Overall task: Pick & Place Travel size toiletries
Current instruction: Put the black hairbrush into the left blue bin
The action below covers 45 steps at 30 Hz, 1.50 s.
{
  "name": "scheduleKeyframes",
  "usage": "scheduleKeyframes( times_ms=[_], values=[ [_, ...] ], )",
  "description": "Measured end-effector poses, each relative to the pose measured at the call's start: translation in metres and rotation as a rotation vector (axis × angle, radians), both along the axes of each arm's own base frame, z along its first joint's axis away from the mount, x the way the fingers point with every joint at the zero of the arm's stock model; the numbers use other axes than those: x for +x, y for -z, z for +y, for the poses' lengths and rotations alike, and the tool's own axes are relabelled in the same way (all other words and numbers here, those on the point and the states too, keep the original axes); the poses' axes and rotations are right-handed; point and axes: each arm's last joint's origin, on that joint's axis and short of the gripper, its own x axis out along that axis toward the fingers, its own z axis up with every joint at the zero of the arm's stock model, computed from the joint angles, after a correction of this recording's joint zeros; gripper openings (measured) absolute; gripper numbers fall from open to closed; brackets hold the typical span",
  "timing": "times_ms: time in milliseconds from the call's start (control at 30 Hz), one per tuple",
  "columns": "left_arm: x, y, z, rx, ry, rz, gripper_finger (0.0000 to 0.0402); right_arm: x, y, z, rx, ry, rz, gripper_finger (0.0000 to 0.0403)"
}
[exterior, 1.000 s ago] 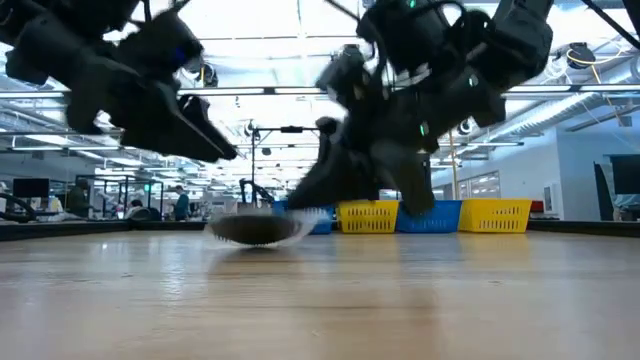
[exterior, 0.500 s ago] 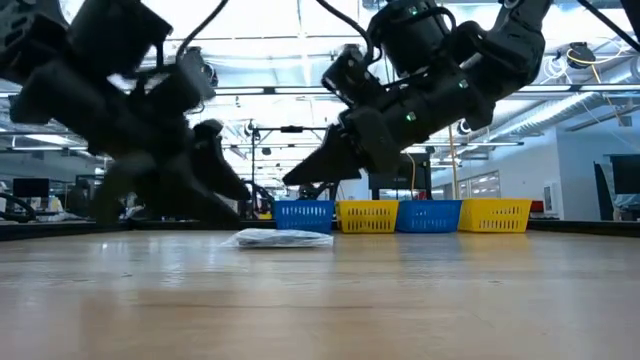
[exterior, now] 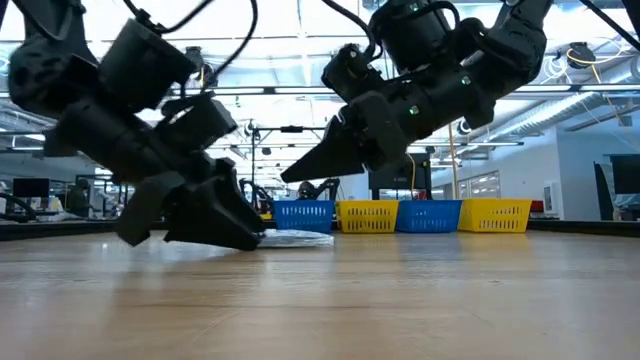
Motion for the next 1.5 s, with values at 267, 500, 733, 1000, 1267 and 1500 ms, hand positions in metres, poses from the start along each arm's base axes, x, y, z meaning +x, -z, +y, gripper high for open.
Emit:
scheduleKeyframes(
  times_ms=[267,500,733,1000,1267,1500],
  values=[
    [0.005,0.004,0.025,-0.071,-0.028,0.023,0.0101,-0.003,0.002,0.019,0.075,-0.215,0.028,0.0033],
    [0.004,-0.005,0.023,-0.066,-0.003,-0.002,0.0012,-0.007,0.008,0.022,0.061,-0.219,0.100,0.0080],
    [0.001,-0.036,0.017,-0.157,0.031,-0.090,0.0003,-0.009,0.008,0.020,-0.206,-0.123,0.114,0.0178],
    [0.000,-0.050,0.019,-0.267,0.032,-0.134,0.0003,-0.011,0.009,0.022,-0.531,-0.062,0.140,0.0262],
    [0.001,-0.054,0.023,-0.292,0.007,-0.170,0.0016,-0.009,0.012,0.017,-0.355,0.073,0.136,0.0204],
    [0.003,-0.057,0.025,-0.268,0.023,-0.199,0.0018,-0.009,0.013,0.012,-0.265,0.130,0.133,0.0061]
  ],
)
